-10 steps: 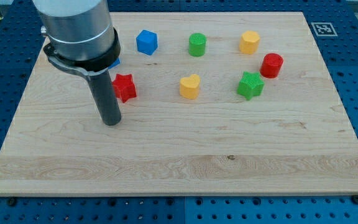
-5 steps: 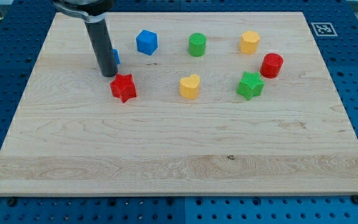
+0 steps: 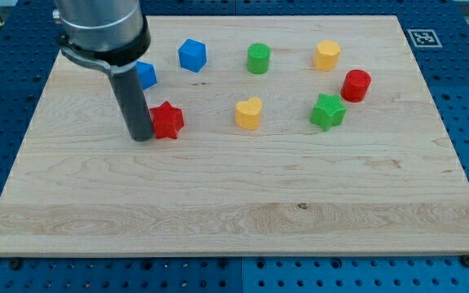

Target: Move the red star below the blue cube

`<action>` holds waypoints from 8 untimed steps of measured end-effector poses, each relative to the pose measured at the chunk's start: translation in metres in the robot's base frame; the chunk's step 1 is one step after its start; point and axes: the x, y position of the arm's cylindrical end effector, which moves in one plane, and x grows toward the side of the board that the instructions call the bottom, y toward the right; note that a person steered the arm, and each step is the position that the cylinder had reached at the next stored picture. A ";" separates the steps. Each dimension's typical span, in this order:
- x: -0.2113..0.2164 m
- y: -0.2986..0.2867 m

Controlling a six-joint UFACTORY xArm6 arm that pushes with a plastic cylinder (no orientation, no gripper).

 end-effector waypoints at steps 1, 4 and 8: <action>0.002 0.031; -0.054 0.069; -0.017 0.022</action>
